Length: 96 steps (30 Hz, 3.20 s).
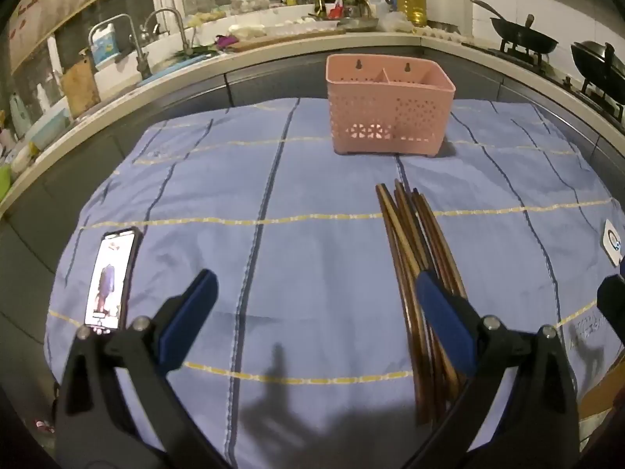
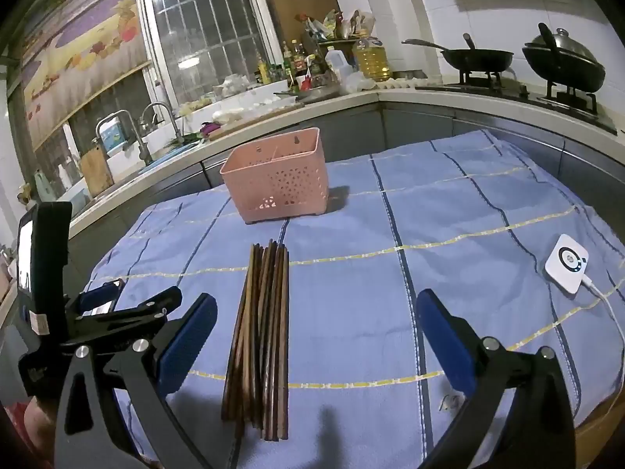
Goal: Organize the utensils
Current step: 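Close the right gripper on one chopstick while the left gripper grasps another chopstick, then lift the held chopsticks with both grippers and carry them toward the pink caddy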
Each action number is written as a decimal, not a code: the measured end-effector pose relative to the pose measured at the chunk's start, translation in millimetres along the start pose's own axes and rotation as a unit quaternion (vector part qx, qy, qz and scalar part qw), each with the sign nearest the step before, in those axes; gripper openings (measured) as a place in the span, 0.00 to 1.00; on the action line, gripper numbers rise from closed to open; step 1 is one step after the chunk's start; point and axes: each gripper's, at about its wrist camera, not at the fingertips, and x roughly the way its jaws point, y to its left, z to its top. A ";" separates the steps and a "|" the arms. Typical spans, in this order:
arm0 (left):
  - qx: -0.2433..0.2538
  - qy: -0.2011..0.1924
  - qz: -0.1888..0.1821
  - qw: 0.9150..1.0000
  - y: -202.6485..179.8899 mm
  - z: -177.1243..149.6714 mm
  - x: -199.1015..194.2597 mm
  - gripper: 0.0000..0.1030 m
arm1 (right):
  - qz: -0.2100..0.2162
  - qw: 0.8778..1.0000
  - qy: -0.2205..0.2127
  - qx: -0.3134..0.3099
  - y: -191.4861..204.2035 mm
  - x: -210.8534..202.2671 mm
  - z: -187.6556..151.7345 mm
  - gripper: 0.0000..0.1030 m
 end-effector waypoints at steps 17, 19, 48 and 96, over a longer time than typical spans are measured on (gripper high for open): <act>-0.007 0.009 -0.008 1.000 1.8 -10.0 7.8 0.91 | 0.031 0.999 0.018 0.007 -1.7 14.0 -12.2 0.81; -0.007 0.020 -0.011 1.000 3.3 -14.0 13.3 0.85 | 0.032 0.999 0.021 0.006 -2.5 16.9 -12.7 0.75; 0.018 0.110 -0.149 0.983 -20.3 -25.4 67.0 0.28 | 0.016 0.979 0.149 -0.138 18.7 81.1 -56.9 0.24; 0.032 0.109 -0.150 0.982 -4.8 91.8 158.2 0.04 | 0.089 0.952 0.259 -0.135 14.9 207.6 64.2 0.04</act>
